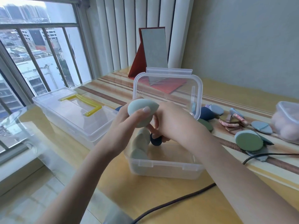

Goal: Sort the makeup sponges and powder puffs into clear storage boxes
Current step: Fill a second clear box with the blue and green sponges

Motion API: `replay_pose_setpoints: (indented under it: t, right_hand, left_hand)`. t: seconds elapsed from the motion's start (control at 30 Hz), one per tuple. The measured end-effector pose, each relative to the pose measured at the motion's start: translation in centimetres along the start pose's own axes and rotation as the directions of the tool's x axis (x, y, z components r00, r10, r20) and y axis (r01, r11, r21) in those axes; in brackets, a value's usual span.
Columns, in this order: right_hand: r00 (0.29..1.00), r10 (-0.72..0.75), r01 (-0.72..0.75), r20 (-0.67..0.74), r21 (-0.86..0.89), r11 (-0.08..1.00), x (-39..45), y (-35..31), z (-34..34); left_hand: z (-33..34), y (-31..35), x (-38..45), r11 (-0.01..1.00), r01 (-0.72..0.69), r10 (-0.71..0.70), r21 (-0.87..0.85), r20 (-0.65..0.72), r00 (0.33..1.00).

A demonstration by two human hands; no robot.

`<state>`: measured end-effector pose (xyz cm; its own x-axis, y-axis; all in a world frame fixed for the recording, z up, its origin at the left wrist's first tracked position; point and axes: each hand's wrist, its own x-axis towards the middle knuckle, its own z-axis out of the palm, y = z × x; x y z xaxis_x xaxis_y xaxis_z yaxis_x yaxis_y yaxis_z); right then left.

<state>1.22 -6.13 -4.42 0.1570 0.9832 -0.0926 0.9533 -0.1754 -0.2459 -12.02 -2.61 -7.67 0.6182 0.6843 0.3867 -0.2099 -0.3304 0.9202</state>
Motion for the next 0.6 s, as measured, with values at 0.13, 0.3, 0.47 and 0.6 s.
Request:
replay_pose_setpoints:
  t: [0.13,0.3,0.47,0.6]
  right_hand:
    - [0.998,0.059,-0.060,0.017,0.084,0.995,0.3,0.5,0.0]
    - [0.988,0.080,-0.110,0.131,0.241,0.964,0.2,1.0,-0.7]
    - [0.965,0.010,-0.106,0.261,0.354,0.929,-1.1,2.3,-3.1]
    - [0.955,-0.143,-0.037,0.258,0.584,0.811,-2.3,3.2,-5.6]
  left_hand:
    - [0.1,-0.2,-0.6,0.995,0.052,-0.055,0.088,0.028,0.998]
    - [0.0,0.0,-0.6,0.947,0.074,-0.114,0.311,0.114,0.987]
    - [0.2,0.4,-0.7,0.868,0.075,-0.139,0.491,0.095,0.986]
    - [0.4,0.5,-0.8,0.851,0.108,-0.167,0.513,0.070,0.983]
